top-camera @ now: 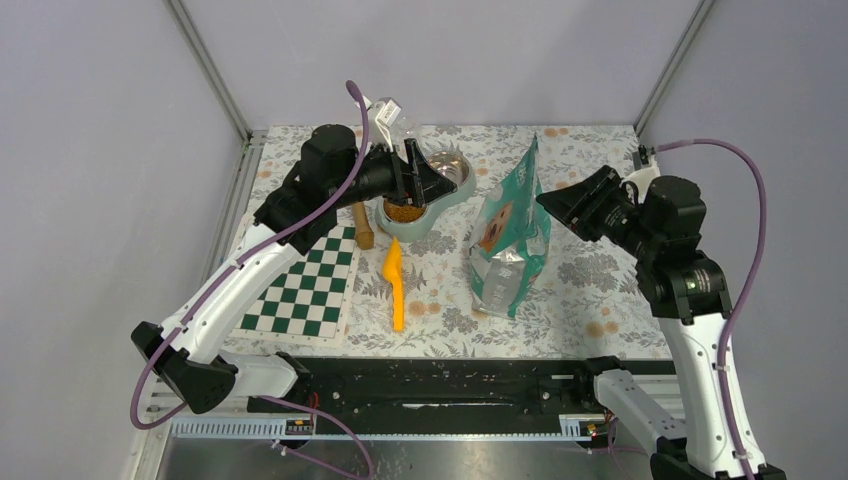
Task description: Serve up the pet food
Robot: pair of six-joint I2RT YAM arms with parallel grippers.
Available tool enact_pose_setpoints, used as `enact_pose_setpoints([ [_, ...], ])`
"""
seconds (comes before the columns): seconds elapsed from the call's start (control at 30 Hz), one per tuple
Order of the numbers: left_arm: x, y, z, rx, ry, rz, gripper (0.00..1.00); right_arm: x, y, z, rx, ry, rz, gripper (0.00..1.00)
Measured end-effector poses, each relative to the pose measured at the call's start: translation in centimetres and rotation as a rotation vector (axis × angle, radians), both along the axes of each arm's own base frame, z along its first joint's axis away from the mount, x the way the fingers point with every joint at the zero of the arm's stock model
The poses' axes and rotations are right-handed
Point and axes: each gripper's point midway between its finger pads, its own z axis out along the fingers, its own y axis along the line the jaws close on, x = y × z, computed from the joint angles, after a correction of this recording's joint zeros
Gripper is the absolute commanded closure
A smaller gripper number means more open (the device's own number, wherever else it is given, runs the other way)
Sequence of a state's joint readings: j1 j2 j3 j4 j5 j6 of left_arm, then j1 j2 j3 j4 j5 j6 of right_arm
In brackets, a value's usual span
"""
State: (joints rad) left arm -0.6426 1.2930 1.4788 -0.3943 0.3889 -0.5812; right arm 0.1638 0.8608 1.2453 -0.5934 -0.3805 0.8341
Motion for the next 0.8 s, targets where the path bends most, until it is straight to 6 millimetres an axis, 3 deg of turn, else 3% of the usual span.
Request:
enact_pose_setpoints([
  [0.27, 0.1, 0.1, -0.2, 0.006, 0.005, 0.008, 0.32, -1.4, -0.3, 1.3, 0.004, -0.03, -0.001, 0.66],
  [0.63, 0.1, 0.1, -0.2, 0.008, 0.004, 0.012, 0.32, -0.9, 1.1, -1.9, 0.013, 0.091, 0.077, 0.68],
  [0.8, 0.1, 0.1, -0.2, 0.009, 0.004, 0.012, 0.32, -0.9, 1.3, -2.3, 0.018, 0.103, 0.088, 0.68],
])
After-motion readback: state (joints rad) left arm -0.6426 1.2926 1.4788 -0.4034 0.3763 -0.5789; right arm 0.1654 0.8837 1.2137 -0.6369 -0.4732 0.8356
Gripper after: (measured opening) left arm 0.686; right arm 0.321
